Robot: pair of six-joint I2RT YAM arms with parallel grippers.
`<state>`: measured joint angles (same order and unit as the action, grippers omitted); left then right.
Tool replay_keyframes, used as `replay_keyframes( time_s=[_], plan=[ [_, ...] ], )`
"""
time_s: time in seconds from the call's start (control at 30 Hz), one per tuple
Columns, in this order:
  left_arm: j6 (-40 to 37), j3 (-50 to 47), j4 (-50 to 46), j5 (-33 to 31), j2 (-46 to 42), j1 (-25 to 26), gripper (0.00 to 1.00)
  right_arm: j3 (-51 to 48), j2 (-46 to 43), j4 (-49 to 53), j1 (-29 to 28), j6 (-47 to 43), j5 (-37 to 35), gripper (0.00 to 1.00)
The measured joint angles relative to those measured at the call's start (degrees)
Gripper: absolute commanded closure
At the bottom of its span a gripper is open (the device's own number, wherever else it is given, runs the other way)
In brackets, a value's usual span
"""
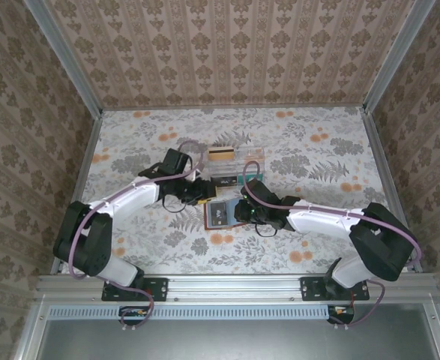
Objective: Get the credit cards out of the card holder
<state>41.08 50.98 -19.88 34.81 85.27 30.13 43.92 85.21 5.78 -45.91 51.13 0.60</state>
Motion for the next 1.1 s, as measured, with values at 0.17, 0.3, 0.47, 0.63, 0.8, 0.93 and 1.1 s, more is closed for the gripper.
replay_keyframes(
  time_s=[0.17, 0.3, 0.47, 0.63, 0.8, 0.93, 1.1],
  plan=[
    [0.0, -5.4, -0.5, -0.6, 0.2, -0.3, 0.63, 3.8, 2.3, 3.9, 0.0, -2.8, -2.2, 0.85],
    [0.1, -6.8, 0.2, -0.6, 0.9, -0.3, 0.62, 5.9, 4.9, 5.2, 0.0, -4.5, -3.0, 0.86],
    [0.1, -7.3, 2.4, -0.2, 2.3, -0.3, 0.61, 6.0, 7.0, 6.3, 0.0, -4.9, -3.2, 0.87],
    [0.1, -7.8, 4.0, 0.0, 3.3, 0.0, 0.60, 5.9, 7.4, 6.2, 0.0, -4.8, -3.2, 0.87],
    [0.5, -7.9, 5.6, 0.5, 3.8, 0.8, 0.61, 5.1, 7.4, 6.2, 0.0, -4.5, -3.2, 0.87],
    [0.7, -7.9, 6.9, 0.8, 4.3, 1.1, 0.61, 4.5, 7.4, 6.2, 0.0, -4.4, -3.2, 0.87],
    [0.9, -7.9, 7.5, 0.8, 5.8, 1.4, 0.61, 4.3, 7.4, 6.1, -0.1, -4.3, -3.2, 0.87]
  ],
)
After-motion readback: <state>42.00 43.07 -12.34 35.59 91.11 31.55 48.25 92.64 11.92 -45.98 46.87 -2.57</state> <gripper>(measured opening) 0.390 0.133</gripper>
